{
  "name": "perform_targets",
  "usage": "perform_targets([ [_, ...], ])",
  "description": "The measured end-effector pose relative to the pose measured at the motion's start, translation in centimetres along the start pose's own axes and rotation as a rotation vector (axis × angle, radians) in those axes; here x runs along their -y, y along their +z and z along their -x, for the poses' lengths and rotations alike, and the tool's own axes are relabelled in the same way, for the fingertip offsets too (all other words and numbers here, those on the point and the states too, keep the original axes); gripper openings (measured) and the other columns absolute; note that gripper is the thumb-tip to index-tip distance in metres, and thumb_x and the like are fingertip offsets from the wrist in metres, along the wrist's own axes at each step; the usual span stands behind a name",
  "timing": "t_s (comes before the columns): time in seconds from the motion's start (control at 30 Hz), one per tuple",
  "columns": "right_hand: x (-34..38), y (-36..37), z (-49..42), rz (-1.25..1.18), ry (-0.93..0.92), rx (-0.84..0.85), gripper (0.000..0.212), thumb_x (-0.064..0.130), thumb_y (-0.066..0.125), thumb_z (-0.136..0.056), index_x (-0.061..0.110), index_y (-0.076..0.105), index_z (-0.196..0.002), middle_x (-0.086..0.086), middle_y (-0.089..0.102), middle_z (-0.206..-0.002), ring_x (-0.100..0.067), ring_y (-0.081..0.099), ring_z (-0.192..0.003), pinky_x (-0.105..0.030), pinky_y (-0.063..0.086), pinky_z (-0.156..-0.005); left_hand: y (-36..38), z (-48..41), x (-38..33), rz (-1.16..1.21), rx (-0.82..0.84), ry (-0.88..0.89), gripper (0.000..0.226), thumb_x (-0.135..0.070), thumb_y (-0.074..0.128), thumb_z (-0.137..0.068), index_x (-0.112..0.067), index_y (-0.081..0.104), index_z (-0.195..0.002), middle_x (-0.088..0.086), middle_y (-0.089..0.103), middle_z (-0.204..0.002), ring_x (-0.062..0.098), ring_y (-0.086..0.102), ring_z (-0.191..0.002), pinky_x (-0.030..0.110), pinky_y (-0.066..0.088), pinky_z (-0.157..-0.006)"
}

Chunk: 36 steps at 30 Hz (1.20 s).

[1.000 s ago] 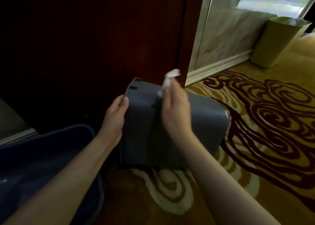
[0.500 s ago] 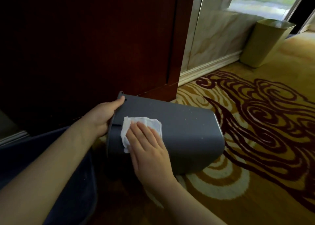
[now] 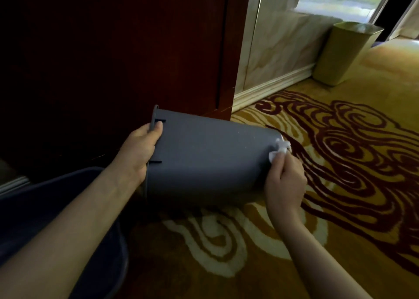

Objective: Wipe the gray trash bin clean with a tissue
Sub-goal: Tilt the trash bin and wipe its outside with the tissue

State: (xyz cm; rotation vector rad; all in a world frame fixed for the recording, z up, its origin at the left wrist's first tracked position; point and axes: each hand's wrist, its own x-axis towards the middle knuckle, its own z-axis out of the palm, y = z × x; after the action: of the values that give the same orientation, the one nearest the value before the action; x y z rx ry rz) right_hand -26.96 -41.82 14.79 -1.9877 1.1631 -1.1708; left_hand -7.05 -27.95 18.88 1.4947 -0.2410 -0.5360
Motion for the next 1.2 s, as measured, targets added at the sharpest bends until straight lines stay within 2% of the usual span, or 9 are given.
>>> perform_targets([
  [0.1, 4.5, 1.3, 0.3, -0.188, 0.007, 0.005, 0.032, 0.036, 0.029, -0.097, 0.022, 0.057, -0.089, 0.006, 0.058, -0.084, -0.005, 0.056, -0.077, -0.03, 0.048, -0.069, -0.5, 0.3, 0.0, -0.018, 0.012, 0.126, 0.015, -0.036, 0.047, -0.093, -0.038, 0.059, -0.085, -0.016, 0.074, -0.071, 0.002, 0.07, -0.064, 0.018, 0.052, -0.046],
  [0.23, 10.4, 5.4, 2.6, -0.22, -0.348, 0.287, 0.034, 0.032, 0.031, -0.093, 0.02, 0.048, -0.119, -0.006, 0.057, -0.123, -0.014, 0.052, -0.113, -0.033, 0.044, -0.095, -0.6, 0.7, 1.1, -0.072, 0.037, 0.189, 0.017, -0.036, 0.046, -0.093, -0.032, 0.062, -0.09, -0.013, 0.074, -0.074, -0.001, 0.069, -0.066, 0.014, 0.051, -0.049],
  [0.33, 10.6, 8.5, 4.3, -0.098, -0.547, 0.546, 0.045, 0.016, 0.039, -0.096, 0.011, 0.034, -0.14, -0.01, 0.032, -0.151, -0.016, 0.019, -0.141, -0.033, 0.013, -0.116, -0.4, 1.5, 2.6, -0.126, 0.033, 0.232, 0.018, -0.024, 0.046, -0.094, -0.031, 0.062, -0.089, -0.018, 0.073, -0.073, -0.014, 0.064, -0.069, 0.002, 0.045, -0.053],
  [0.57, 3.2, 6.8, 3.1, 0.303, -0.531, 0.382, 0.045, 0.033, 0.027, -0.099, 0.013, 0.034, -0.139, -0.002, 0.029, -0.149, -0.01, 0.007, -0.138, -0.034, -0.001, -0.111, -0.7, 1.8, 3.9, -0.053, 0.013, 0.104, 0.027, -0.05, 0.041, -0.09, -0.037, 0.064, -0.087, -0.012, 0.073, -0.081, 0.005, 0.07, -0.076, 0.027, 0.053, -0.066],
  [0.77, -2.9, 2.7, -0.6, 0.419, -0.274, 0.297, 0.05, 0.035, 0.019, -0.098, 0.012, 0.03, -0.141, -0.007, 0.025, -0.152, -0.012, 0.009, -0.141, -0.031, 0.004, -0.113, -0.7, 2.8, 3.5, -0.045, 0.058, 0.057, 0.025, -0.052, 0.039, -0.09, -0.044, 0.062, -0.09, -0.01, 0.071, -0.097, 0.011, 0.067, -0.095, 0.034, 0.053, -0.08],
  [0.9, -3.1, 1.4, -2.0, 0.356, -0.214, 0.145, 0.041, 0.023, 0.033, -0.099, 0.006, 0.043, -0.135, -0.011, 0.045, -0.142, -0.02, 0.032, -0.136, -0.031, 0.019, -0.111, -1.1, 3.9, 3.9, 0.023, 0.11, -0.025, 0.023, -0.046, 0.042, -0.091, -0.039, 0.063, -0.095, -0.011, 0.076, -0.092, 0.012, 0.071, -0.086, 0.032, 0.053, -0.071],
  [1.0, 0.0, 1.3, -1.3, 0.185, -0.122, 0.051, 0.037, 0.025, 0.033, -0.096, 0.008, 0.056, -0.12, -0.008, 0.064, -0.115, -0.018, 0.056, -0.111, -0.03, 0.039, -0.094, -1.9, 4.6, 4.2, 0.11, 0.137, -0.155, 0.025, -0.042, 0.045, -0.088, -0.025, 0.062, -0.098, -0.005, 0.078, -0.078, 0.017, 0.072, -0.077, 0.033, 0.05, -0.064],
  [1.1, 4.4, 1.7, 1.2, 0.014, -0.223, 0.22, 0.036, 0.033, 0.03, -0.09, 0.016, 0.056, -0.109, 0.006, 0.059, -0.098, -0.006, 0.056, -0.09, -0.024, 0.047, -0.079, -2.1, 4.8, 3.6, 0.119, 0.2, -0.198, 0.042, -0.055, 0.047, -0.082, -0.026, 0.063, -0.106, -0.002, 0.078, -0.09, 0.015, 0.072, -0.085, 0.032, 0.05, -0.069],
  [1.2, 7.2, 3.0, 4.4, 0.025, -0.434, 0.475, 0.027, 0.023, 0.041, -0.091, 0.015, 0.056, -0.112, 0.0, 0.062, -0.111, -0.011, 0.056, -0.103, -0.027, 0.043, -0.092, -1.8, 4.5, 2.4, 0.179, 0.168, -0.374, 0.048, -0.057, 0.046, -0.085, -0.019, 0.067, -0.104, 0.009, 0.076, -0.096, 0.022, 0.072, -0.085, 0.033, 0.054, -0.066],
])
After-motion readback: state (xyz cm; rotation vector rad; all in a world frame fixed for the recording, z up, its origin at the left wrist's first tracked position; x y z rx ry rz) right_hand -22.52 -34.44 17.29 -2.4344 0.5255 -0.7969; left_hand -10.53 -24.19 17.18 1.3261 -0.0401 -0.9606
